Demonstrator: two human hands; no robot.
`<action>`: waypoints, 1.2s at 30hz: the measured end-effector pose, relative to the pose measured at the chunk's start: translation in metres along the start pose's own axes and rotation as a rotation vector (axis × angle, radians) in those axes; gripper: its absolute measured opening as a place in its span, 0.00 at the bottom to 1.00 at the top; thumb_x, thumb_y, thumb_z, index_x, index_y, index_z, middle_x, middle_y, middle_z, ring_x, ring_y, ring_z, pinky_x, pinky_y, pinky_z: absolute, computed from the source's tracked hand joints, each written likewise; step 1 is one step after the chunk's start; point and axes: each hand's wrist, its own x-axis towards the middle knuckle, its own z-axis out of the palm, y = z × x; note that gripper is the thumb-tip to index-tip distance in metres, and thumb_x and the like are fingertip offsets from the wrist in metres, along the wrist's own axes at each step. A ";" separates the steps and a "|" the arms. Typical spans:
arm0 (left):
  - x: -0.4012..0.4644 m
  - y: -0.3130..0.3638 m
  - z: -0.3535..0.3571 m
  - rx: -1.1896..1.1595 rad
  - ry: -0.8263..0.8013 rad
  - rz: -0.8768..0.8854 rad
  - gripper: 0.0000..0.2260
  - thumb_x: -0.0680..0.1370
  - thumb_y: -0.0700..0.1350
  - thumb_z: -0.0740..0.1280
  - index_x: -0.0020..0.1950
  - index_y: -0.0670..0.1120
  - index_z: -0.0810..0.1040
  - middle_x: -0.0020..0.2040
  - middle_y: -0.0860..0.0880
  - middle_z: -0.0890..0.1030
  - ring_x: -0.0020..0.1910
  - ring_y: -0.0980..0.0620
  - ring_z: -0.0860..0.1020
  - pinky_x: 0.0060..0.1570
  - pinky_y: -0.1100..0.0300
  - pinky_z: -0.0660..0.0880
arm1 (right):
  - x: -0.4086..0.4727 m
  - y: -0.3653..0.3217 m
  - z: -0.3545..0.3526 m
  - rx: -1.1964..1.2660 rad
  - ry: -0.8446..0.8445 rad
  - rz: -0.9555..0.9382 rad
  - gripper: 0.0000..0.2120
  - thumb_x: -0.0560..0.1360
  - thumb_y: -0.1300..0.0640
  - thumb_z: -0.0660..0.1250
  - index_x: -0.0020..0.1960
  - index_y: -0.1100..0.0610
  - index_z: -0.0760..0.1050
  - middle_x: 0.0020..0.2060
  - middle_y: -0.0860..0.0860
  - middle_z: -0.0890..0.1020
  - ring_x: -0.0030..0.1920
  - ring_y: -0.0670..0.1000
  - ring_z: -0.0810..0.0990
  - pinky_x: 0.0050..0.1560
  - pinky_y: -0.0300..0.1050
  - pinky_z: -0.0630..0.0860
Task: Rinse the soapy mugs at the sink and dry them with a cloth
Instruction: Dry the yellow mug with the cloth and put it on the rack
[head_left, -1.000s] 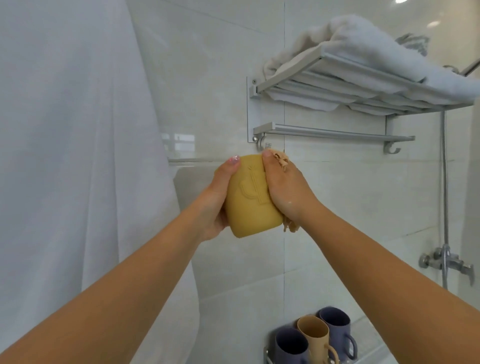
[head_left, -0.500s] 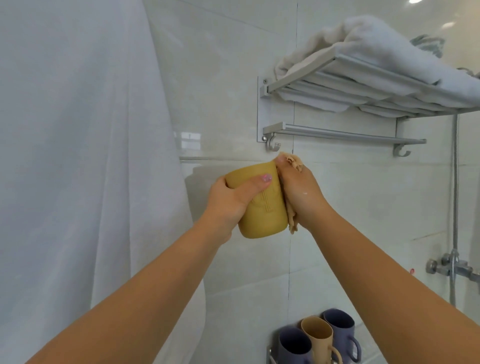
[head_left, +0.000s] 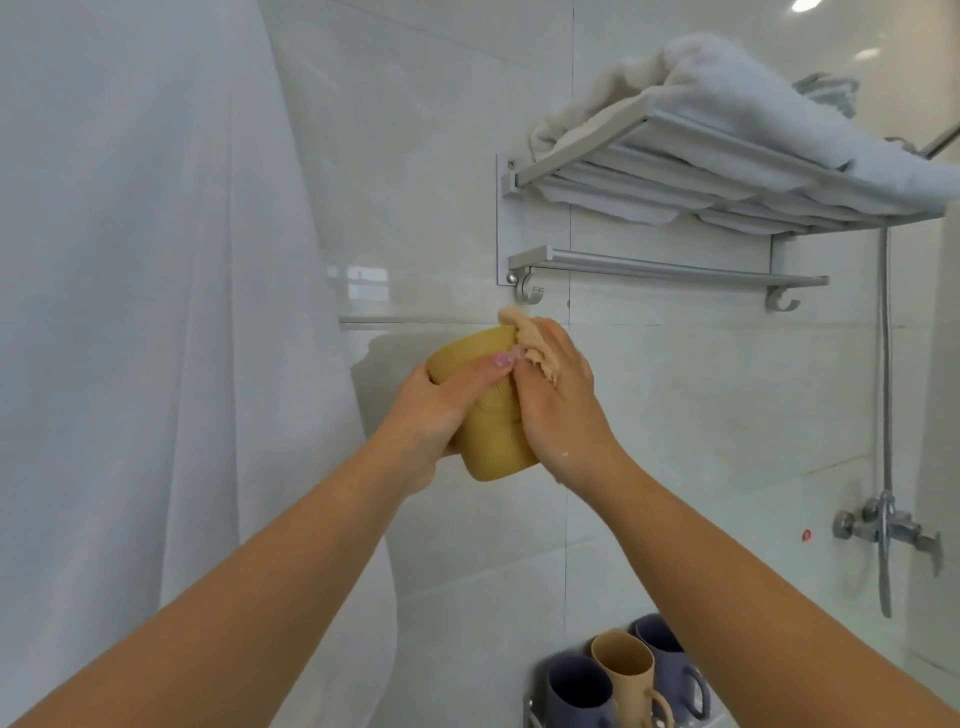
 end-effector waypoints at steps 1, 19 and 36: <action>-0.001 0.001 -0.001 0.009 -0.009 0.016 0.41 0.52 0.61 0.77 0.63 0.48 0.77 0.54 0.49 0.84 0.51 0.50 0.83 0.49 0.50 0.81 | 0.004 -0.003 -0.004 0.001 0.004 0.033 0.19 0.80 0.47 0.50 0.65 0.49 0.72 0.59 0.45 0.71 0.62 0.46 0.67 0.68 0.45 0.61; 0.002 -0.007 0.007 -0.141 0.302 0.112 0.34 0.59 0.57 0.78 0.61 0.47 0.74 0.53 0.49 0.82 0.50 0.51 0.82 0.50 0.51 0.80 | -0.024 -0.010 0.012 0.589 -0.061 0.593 0.25 0.82 0.41 0.46 0.54 0.59 0.73 0.33 0.62 0.75 0.27 0.57 0.74 0.28 0.44 0.71; -0.011 -0.018 0.017 0.199 0.263 0.469 0.33 0.58 0.57 0.77 0.58 0.56 0.66 0.51 0.62 0.75 0.48 0.66 0.77 0.47 0.66 0.75 | -0.035 -0.001 0.000 1.238 -0.160 0.960 0.31 0.83 0.43 0.43 0.66 0.65 0.71 0.36 0.63 0.83 0.40 0.62 0.82 0.28 0.45 0.78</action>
